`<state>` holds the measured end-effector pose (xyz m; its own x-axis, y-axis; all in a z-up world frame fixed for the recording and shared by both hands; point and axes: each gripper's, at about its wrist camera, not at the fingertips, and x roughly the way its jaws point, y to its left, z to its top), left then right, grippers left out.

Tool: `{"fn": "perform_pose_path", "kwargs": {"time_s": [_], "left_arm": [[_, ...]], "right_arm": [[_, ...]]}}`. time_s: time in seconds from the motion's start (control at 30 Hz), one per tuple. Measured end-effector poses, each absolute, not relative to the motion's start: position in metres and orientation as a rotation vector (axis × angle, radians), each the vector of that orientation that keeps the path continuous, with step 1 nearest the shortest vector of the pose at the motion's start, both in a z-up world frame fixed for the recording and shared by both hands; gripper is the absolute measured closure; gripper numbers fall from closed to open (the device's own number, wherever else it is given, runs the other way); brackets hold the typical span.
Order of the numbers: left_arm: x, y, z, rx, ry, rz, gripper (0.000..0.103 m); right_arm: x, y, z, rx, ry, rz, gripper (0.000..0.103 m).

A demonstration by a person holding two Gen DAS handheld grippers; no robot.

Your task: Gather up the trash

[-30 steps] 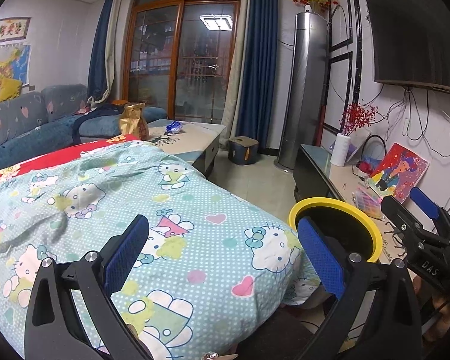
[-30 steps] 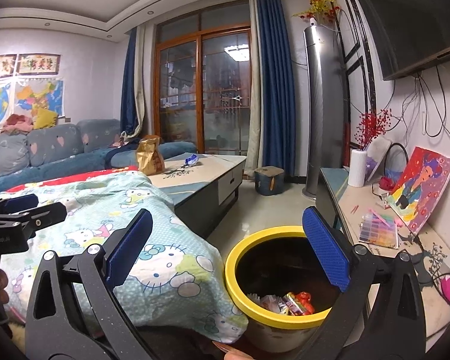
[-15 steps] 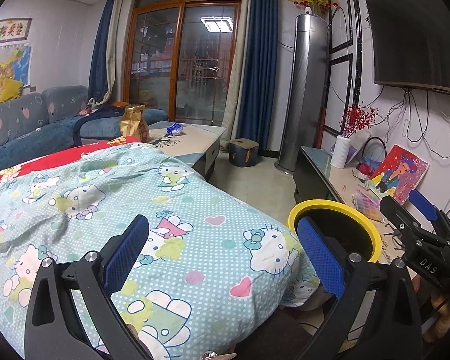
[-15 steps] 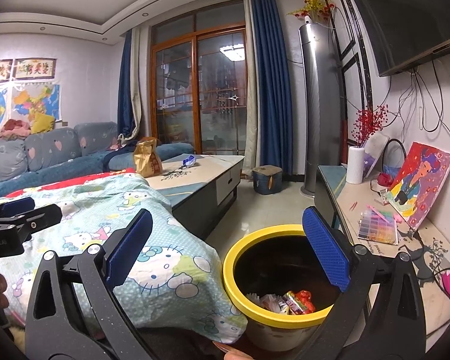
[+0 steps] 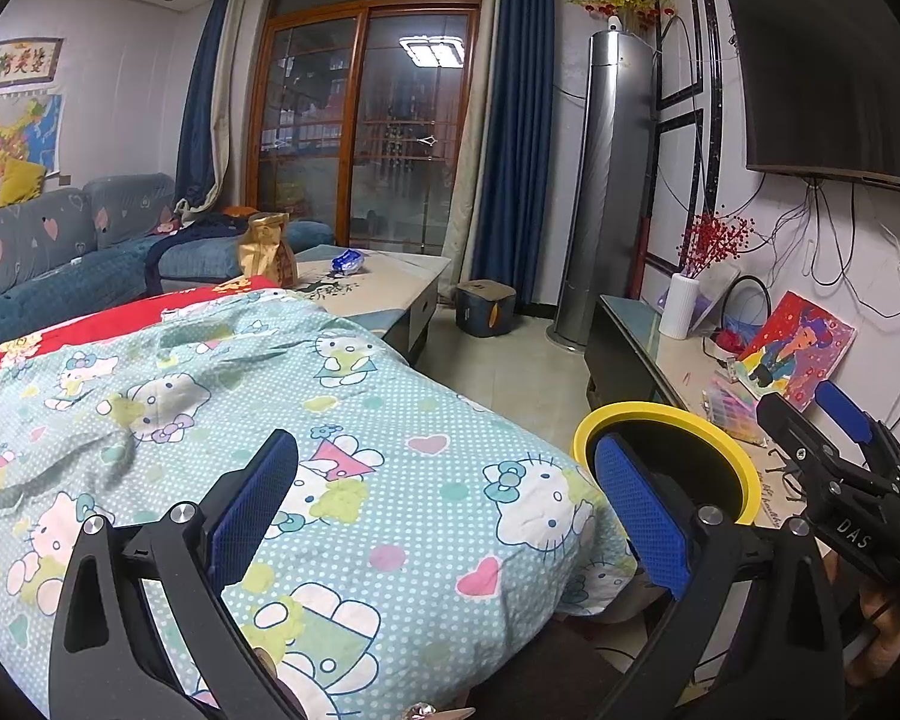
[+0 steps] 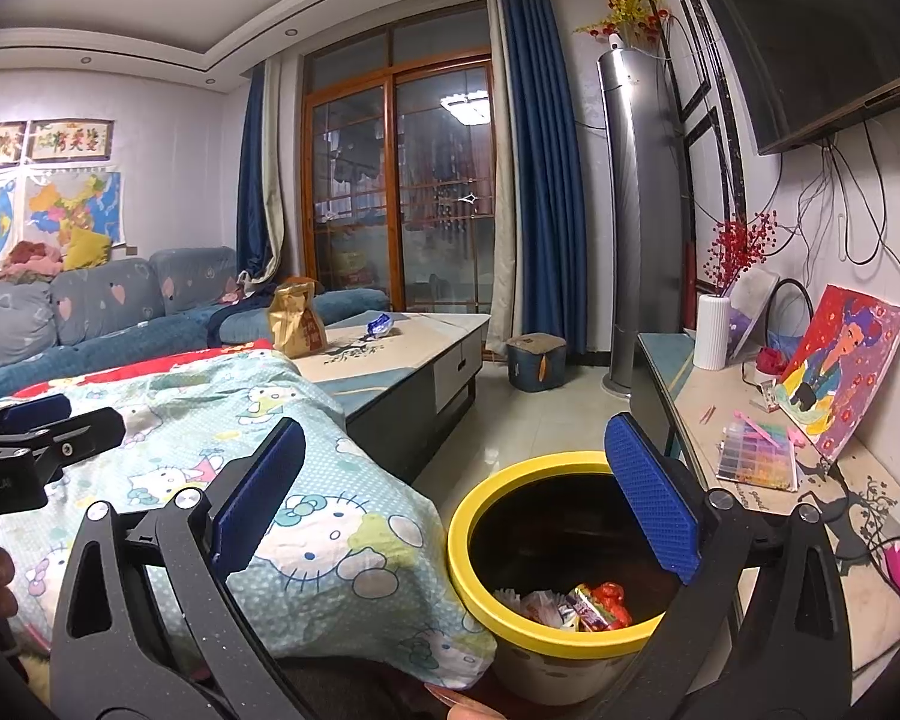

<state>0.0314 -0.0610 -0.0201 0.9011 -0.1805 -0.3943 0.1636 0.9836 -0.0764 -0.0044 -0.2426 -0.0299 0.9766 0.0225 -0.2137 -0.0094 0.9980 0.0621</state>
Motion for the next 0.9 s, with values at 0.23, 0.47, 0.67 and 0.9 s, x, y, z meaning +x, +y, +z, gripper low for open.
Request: {"fn": "perform_pose_path", "kwargs": {"time_s": [0.23, 0.47, 0.67, 0.9], "left_arm": [[0.0315, -0.0621, -0.0188, -0.042, 0.408, -0.182, 0.006], [0.0314, -0.0630, -0.0182, -0.042, 0.408, -0.184, 0.006], [0.0310, -0.0629, -0.0185, -0.042, 0.408, -0.183, 0.006], [0.0314, -0.0633, -0.0184, -0.041, 0.408, -0.186, 0.006]], "right_arm": [[-0.0043, -0.2431, -0.0300, 0.061, 0.211, 0.016, 0.011], [-0.0043, -0.2428, -0.0297, 0.060, 0.210, 0.015, 0.011], [-0.0045, -0.2424, -0.0283, 0.061, 0.207, 0.015, 0.011], [-0.0050, -0.2425, -0.0292, 0.062, 0.209, 0.015, 0.011]]}}
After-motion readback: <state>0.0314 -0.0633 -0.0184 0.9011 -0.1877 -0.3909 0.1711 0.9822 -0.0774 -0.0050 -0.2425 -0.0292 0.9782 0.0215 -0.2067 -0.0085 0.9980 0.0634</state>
